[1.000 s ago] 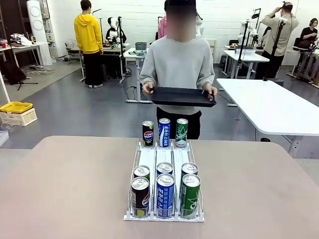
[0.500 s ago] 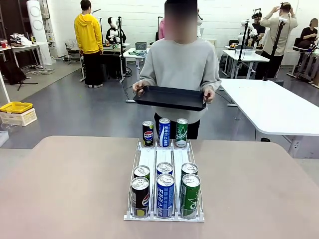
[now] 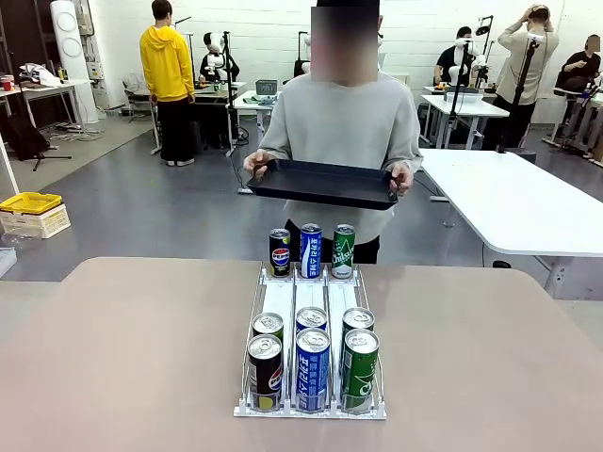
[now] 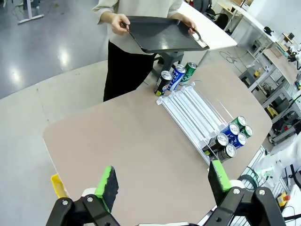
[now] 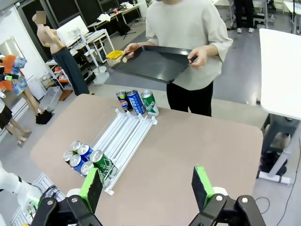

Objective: Retrieve and hand over the desired beverage to the person.
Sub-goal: Pick up a can of the same type that the person held from the Automatic Can Dispenser.

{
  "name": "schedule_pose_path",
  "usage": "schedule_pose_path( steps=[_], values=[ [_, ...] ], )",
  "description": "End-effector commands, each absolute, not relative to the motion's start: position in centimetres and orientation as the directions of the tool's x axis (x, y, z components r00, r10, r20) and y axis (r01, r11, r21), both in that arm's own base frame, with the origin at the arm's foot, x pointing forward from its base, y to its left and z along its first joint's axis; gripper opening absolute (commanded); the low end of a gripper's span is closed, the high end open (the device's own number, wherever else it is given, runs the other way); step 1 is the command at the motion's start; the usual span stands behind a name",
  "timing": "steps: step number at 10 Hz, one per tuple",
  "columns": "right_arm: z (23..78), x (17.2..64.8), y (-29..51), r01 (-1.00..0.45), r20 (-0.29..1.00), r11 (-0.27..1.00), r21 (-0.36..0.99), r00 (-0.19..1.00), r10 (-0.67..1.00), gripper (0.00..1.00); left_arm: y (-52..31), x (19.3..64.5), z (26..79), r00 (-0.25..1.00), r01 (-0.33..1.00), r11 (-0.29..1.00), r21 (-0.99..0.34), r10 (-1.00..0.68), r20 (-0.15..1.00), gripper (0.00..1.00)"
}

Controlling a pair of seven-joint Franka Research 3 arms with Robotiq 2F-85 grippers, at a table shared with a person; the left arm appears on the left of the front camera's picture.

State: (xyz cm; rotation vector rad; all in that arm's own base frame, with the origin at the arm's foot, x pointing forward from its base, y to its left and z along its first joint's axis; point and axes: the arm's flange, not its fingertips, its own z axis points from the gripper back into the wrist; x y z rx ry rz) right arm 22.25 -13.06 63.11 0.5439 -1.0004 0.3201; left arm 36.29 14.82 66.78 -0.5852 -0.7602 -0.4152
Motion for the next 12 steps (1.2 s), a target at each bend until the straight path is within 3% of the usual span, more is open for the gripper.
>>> schedule_pose_path(
  steps=[1, 12],
  values=[
    [62.88, 22.38, -13.11, -0.512, 0.867, 0.811, 0.283, 0.498, 0.011, 1.0, 14.8, 36.24, 66.84, 0.652, 0.553, 0.76, -0.342, -0.139, 0.745, 1.0],
    [62.88, 22.38, -13.11, -0.512, 0.867, 0.811, 0.283, 0.498, 0.011, 1.0, 14.8, 36.24, 66.84, 0.652, 0.553, 0.76, -0.342, -0.139, 0.745, 1.0]
  ],
)
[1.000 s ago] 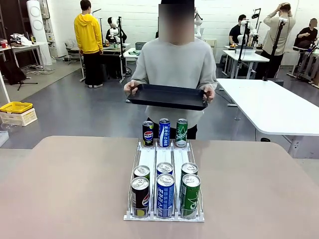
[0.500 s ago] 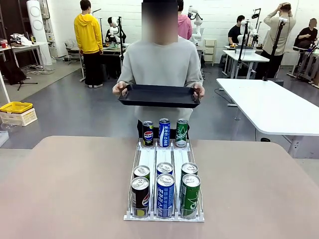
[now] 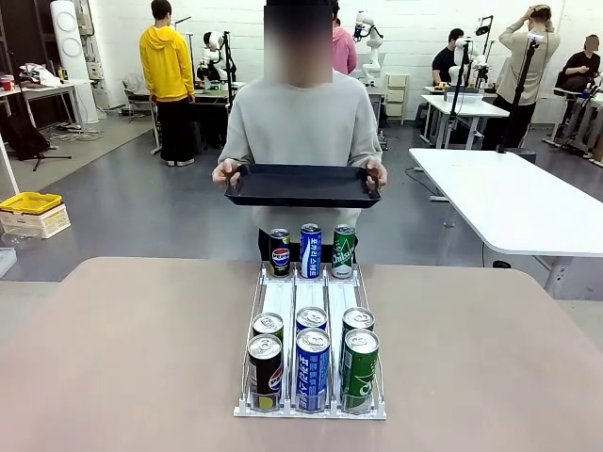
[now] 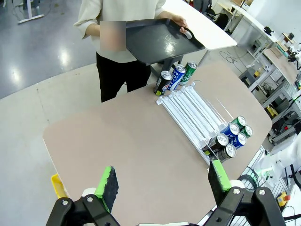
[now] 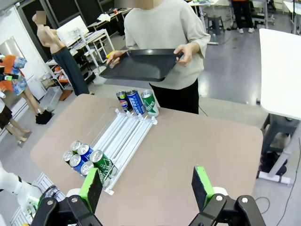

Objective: Retrieve and hand over the desired beverage to the person.
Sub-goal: Pick up a can of the same type that the person held from the Automatic Can Dispenser.

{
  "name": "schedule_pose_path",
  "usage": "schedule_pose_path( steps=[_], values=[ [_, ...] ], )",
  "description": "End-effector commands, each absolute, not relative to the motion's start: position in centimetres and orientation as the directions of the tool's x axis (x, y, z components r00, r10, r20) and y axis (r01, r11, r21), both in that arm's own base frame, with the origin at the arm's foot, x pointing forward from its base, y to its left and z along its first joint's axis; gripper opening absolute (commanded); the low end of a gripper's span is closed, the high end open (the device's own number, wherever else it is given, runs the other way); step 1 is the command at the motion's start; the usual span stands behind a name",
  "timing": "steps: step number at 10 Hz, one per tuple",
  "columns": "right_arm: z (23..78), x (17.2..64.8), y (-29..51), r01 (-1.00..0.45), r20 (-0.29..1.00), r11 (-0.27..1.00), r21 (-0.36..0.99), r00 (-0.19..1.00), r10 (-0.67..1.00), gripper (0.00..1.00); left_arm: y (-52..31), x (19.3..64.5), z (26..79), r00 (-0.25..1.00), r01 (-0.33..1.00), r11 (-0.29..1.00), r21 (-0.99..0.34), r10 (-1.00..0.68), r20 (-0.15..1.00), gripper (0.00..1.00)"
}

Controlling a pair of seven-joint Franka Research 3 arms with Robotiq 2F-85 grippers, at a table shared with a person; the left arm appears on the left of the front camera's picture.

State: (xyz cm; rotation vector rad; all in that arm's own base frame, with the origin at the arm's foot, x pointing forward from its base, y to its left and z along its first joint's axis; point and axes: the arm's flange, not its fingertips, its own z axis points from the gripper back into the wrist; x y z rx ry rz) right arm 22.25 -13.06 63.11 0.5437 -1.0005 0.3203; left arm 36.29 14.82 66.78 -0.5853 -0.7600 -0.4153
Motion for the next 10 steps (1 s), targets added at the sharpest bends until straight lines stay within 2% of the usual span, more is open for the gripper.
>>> schedule_pose_path(
  steps=[1, 10],
  values=[
    [62.88, 22.38, -13.11, -0.512, 0.867, 0.811, 0.283, 0.498, 0.011, 1.0, 14.8, 36.24, 66.84, 0.652, 0.553, 0.76, -0.342, -0.139, 0.745, 1.0],
    [62.88, 22.38, -13.11, -0.512, 0.867, 0.811, 0.283, 0.498, 0.011, 1.0, 14.8, 36.24, 66.84, 0.652, 0.553, 0.76, -0.342, -0.139, 0.745, 1.0]
  ],
)
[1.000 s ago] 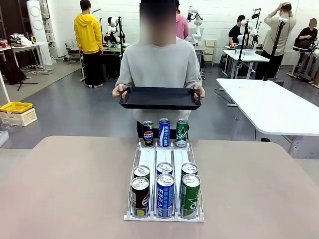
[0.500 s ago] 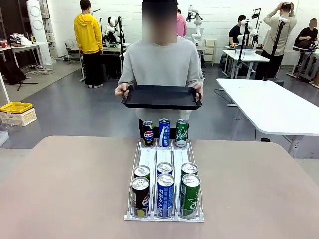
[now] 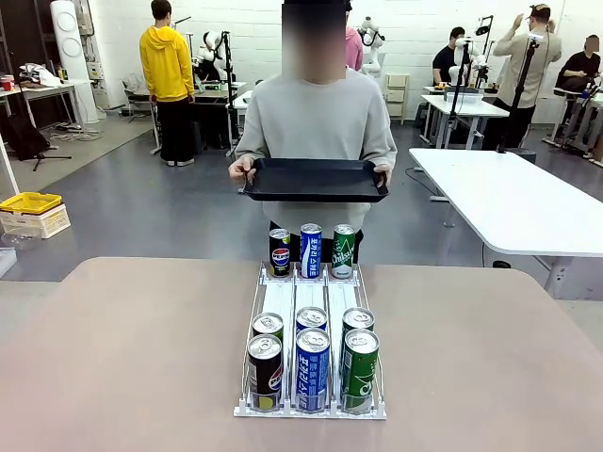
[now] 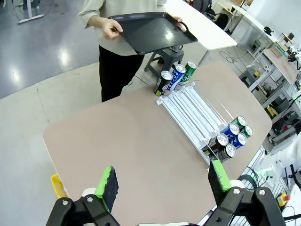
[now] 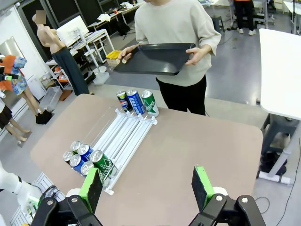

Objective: Retrieve and hand over the desired beverage to the person.
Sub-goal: Pick up a can of the same type that the person held from the Automatic Can Dispenser.

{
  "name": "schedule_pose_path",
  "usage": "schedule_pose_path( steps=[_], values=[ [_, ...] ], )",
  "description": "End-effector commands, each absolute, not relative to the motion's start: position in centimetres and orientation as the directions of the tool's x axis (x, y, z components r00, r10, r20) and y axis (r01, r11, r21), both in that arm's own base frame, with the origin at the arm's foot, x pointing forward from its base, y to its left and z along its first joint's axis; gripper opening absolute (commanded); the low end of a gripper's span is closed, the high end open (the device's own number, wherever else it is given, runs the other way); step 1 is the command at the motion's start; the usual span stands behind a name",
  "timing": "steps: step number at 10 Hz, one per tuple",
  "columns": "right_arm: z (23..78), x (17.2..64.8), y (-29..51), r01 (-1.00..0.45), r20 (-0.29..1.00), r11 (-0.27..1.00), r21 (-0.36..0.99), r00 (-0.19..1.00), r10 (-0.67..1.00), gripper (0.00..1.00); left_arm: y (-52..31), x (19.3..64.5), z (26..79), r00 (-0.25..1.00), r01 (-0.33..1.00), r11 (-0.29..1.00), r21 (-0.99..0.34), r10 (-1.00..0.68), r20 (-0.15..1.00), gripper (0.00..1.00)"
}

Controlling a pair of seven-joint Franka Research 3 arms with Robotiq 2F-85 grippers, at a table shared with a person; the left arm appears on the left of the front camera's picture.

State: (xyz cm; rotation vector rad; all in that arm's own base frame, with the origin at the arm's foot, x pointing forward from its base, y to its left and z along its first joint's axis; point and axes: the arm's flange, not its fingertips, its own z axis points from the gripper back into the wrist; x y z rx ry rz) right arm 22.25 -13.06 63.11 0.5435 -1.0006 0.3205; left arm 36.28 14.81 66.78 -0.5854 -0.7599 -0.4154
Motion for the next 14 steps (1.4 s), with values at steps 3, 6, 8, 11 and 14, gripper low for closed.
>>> schedule_pose_path(
  steps=[3, 6, 8, 11, 14],
  values=[
    [62.88, 22.38, -13.11, -0.512, 0.867, 0.811, 0.283, 0.498, 0.011, 1.0, 14.8, 36.24, 66.84, 0.652, 0.553, 0.76, -0.342, -0.139, 0.745, 1.0],
    [62.88, 22.38, -13.11, -0.512, 0.867, 0.811, 0.283, 0.498, 0.011, 1.0, 14.8, 36.24, 66.84, 0.652, 0.553, 0.76, -0.342, -0.139, 0.745, 1.0],
    [62.88, 22.38, -13.11, -0.512, 0.867, 0.811, 0.283, 0.498, 0.011, 1.0, 14.8, 36.24, 66.84, 0.652, 0.553, 0.76, -0.342, -0.139, 0.745, 1.0],
    [62.88, 22.38, -13.11, -0.512, 0.867, 0.811, 0.283, 0.498, 0.011, 1.0, 14.8, 36.24, 66.84, 0.652, 0.553, 0.76, -0.342, -0.139, 0.745, 1.0],
    [62.88, 22.38, -13.11, -0.512, 0.867, 0.811, 0.283, 0.498, 0.011, 1.0, 14.8, 36.24, 66.84, 0.652, 0.553, 0.76, -0.342, -0.139, 0.745, 1.0]
  ],
)
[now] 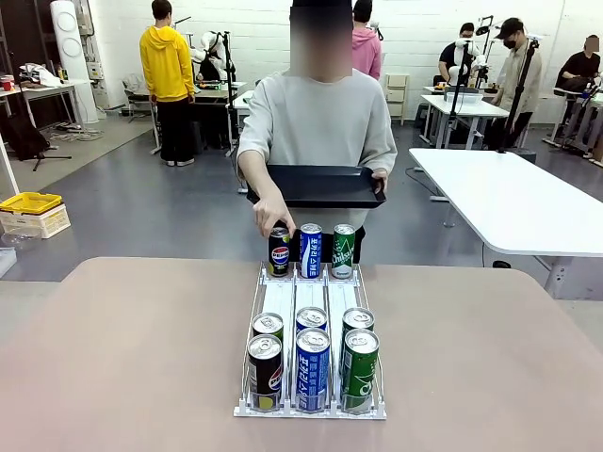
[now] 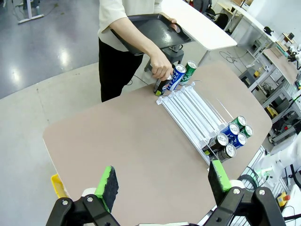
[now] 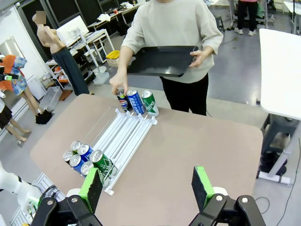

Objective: Retrieve and hand over the desired beverage to the person.
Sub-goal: Pick up a can of the same type that the person held from the Automatic Can Dispenser.

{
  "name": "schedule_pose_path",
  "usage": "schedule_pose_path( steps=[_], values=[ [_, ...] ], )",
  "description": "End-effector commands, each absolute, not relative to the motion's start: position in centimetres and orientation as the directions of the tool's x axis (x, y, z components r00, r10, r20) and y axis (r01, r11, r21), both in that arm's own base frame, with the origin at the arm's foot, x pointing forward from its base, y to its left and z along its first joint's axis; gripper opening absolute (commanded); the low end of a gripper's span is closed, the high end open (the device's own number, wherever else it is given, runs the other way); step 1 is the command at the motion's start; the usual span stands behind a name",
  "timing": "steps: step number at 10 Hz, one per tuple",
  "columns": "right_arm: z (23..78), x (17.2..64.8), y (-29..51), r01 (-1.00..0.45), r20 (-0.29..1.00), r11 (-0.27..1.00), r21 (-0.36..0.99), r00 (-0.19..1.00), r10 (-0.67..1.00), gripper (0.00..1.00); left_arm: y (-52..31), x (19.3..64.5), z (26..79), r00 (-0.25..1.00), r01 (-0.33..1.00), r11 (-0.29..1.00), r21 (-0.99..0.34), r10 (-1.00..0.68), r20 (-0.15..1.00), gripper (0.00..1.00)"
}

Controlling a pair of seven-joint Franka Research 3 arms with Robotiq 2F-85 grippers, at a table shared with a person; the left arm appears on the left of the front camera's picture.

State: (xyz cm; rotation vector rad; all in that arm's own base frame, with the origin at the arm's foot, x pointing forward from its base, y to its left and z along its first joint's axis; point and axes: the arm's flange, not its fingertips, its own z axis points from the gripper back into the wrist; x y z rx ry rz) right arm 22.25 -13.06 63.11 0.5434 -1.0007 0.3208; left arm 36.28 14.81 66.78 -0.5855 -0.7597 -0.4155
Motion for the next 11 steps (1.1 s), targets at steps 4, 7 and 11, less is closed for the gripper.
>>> schedule_pose_path(
  steps=[4, 7, 11],
  values=[
    [62.88, 22.38, -13.11, -0.512, 0.867, 0.811, 0.283, 0.498, 0.011, 1.0, 14.8, 36.24, 66.84, 0.652, 0.553, 0.76, -0.342, -0.139, 0.745, 1.0],
    [62.88, 22.38, -13.11, -0.512, 0.867, 0.811, 0.283, 0.498, 0.011, 1.0, 14.8, 36.24, 66.84, 0.652, 0.553, 0.76, -0.342, -0.139, 0.745, 1.0],
    [62.88, 22.38, -13.11, -0.512, 0.867, 0.811, 0.283, 0.498, 0.011, 1.0, 14.8, 36.24, 66.84, 0.652, 0.553, 0.76, -0.342, -0.139, 0.745, 1.0]
  ],
)
